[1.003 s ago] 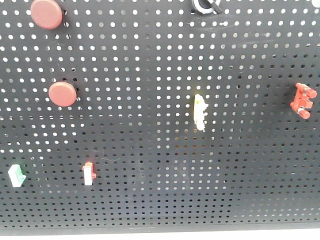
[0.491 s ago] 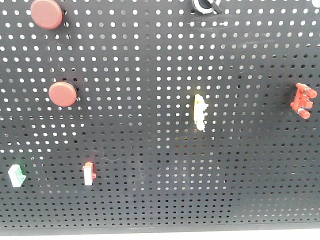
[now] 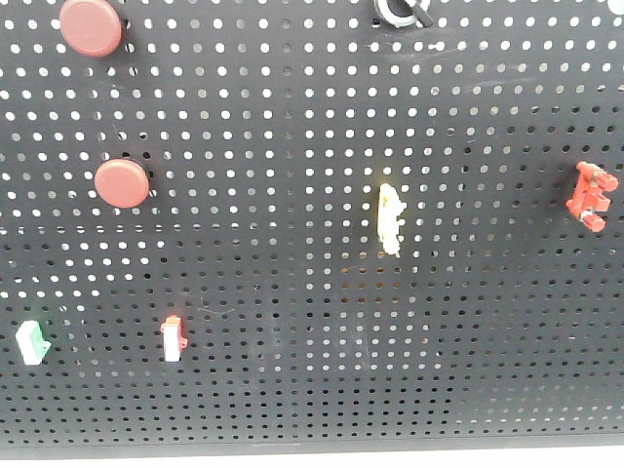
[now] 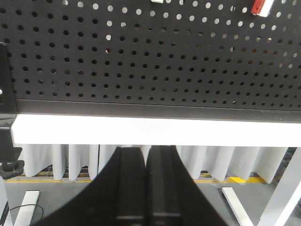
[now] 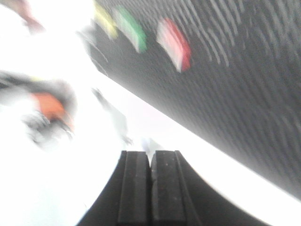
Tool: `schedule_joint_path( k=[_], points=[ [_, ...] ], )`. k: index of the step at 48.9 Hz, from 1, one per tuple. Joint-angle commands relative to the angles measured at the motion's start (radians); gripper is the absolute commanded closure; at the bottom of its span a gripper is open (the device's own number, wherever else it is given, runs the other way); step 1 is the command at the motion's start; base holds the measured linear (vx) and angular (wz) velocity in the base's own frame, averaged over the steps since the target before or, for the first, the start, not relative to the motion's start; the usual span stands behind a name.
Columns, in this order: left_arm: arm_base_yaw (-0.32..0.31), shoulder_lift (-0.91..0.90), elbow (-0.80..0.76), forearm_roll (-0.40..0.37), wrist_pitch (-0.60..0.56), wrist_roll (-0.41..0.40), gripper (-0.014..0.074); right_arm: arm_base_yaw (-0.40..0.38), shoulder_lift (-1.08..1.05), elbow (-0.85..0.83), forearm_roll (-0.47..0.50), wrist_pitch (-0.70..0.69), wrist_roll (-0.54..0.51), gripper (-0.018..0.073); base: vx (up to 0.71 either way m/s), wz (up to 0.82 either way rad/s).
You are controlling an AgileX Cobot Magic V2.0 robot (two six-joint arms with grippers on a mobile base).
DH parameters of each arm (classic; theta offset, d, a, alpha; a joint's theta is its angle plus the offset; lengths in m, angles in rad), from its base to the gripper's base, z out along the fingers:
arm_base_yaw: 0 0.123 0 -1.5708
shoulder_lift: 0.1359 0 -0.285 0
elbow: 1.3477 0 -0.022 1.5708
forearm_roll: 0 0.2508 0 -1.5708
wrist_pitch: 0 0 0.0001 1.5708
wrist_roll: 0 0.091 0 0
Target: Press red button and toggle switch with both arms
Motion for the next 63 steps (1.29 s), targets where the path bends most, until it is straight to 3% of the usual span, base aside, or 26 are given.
schedule_joint_path(
  k=[1,7,22,27,40,63],
  points=[
    [0.001,-0.017,0.034,-0.010,-0.091,-0.008,0.0594,-0.087,0.000,0.006,-0.254,-0.169,0.326,0.0562,0.00,0.00],
    [0.001,-0.017,0.034,-0.010,-0.091,-0.008,0.0594,-0.273,-0.055,0.074,-0.267,-0.191,0.420,0.0562,0.00,0.00],
    [0.001,-0.017,0.034,-0.010,-0.091,-0.008,0.0594,-0.626,-0.438,0.359,-0.316,-0.233,0.342,0.0562,0.00,0.00],
    [0.001,-0.017,0.034,-0.010,-0.091,-0.008,0.0594,-0.695,-0.563,0.449,-0.319,-0.234,0.342,0.0562,0.00,0.00],
    [0.001,-0.015,0.034,-0.010,-0.089,-0.008,0.0594,-0.722,-0.676,0.501,-0.324,-0.128,0.342,0.0562,0.00,0.00],
    [0.001,-0.016,0.034,-0.010,-0.089,-0.008,0.0594,-0.722,-0.677,0.501,-0.324,-0.127,0.342,0.0562,0.00,0.00]
  ],
)
